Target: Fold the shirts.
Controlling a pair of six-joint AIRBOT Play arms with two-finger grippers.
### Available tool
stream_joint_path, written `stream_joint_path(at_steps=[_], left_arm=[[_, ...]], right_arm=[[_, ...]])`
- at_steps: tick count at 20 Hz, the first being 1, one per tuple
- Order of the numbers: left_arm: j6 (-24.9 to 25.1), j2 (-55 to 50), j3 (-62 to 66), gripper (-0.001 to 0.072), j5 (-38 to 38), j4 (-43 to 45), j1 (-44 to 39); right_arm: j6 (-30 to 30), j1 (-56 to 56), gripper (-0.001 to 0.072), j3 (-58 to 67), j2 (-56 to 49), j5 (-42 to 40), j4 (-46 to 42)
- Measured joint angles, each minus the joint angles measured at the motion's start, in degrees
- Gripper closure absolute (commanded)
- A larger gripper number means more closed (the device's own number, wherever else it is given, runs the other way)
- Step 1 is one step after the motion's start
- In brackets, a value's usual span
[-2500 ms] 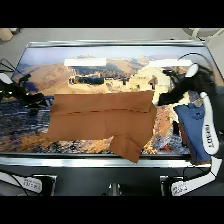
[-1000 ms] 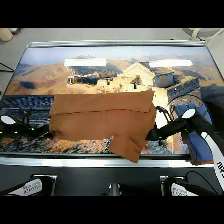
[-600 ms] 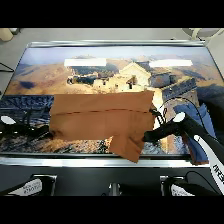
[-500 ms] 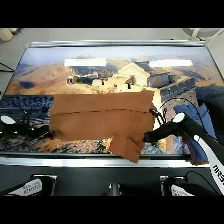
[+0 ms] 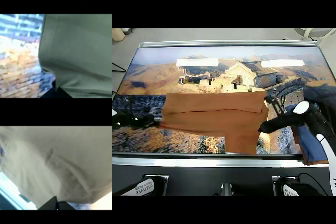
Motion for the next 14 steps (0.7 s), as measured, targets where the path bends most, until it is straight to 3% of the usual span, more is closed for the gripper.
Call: stream_joint_path(at_steps=[6, 14], left_arm=[[-3.0, -4.1, 9.2, 0.0686, 4.0, -5.1, -0.3], [-4.9, -23.2, 25.6, 0.0685, 6.0, -10.4, -4.8]], right_arm=[[2.7, 0.1, 0.0702, 15.4, -8.5, -7.0, -1.6], [8.0, 0.1, 0.0701, 34.3, -29.0, -18.7, -0.3]])
